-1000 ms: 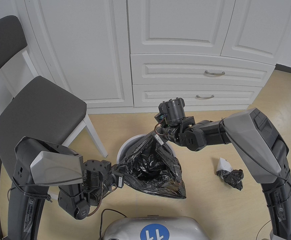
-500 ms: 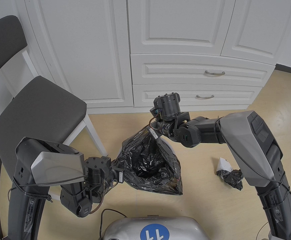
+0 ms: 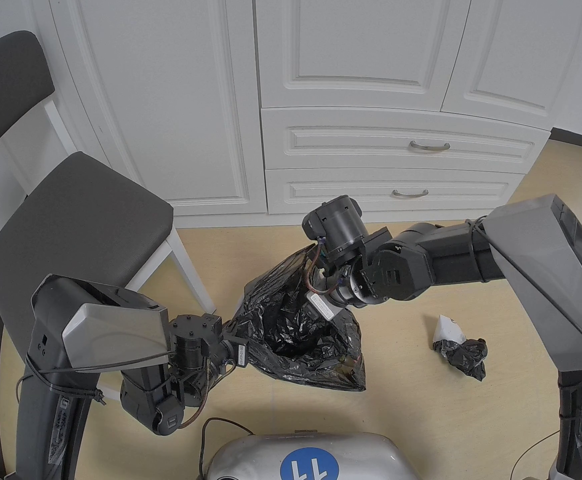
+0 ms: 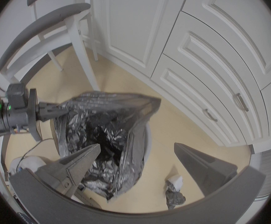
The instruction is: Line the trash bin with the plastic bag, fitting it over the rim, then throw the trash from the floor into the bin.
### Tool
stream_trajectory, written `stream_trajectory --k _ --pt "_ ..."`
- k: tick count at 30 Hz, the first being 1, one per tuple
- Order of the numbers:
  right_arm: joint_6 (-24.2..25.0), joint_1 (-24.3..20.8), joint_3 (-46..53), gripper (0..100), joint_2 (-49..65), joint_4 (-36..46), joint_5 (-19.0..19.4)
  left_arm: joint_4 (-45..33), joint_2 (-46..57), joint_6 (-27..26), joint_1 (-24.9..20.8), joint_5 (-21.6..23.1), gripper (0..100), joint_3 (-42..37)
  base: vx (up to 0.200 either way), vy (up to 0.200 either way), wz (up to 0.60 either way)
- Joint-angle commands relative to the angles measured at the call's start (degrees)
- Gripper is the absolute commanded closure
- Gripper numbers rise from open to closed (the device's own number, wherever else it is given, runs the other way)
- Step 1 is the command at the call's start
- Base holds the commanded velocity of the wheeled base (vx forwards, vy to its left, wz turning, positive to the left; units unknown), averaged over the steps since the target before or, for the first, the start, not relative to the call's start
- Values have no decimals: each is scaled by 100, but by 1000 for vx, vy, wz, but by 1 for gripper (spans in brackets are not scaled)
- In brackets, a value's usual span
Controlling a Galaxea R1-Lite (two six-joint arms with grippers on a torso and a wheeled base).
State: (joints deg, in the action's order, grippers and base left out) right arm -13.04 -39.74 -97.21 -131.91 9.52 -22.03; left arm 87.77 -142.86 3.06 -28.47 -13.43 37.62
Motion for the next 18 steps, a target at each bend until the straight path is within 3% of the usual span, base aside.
stream_trajectory --k 1,13,14,18 --pt "162 -122 246 0 -98 59 -109 3 13 10 -1 -1 100 0 0 0 0" --pt "382 -34 -562 0 -1135 59 -109 3 -14 10 8 -1 100 0 0 0 0" --pt "373 10 -589 100 -1249 59 -126 3 -22 10 -1 -1 100 0 0 0 0" --pt "390 186 -642 100 -1275 59 -135 3 -31 10 16 7 100 0 0 0 0"
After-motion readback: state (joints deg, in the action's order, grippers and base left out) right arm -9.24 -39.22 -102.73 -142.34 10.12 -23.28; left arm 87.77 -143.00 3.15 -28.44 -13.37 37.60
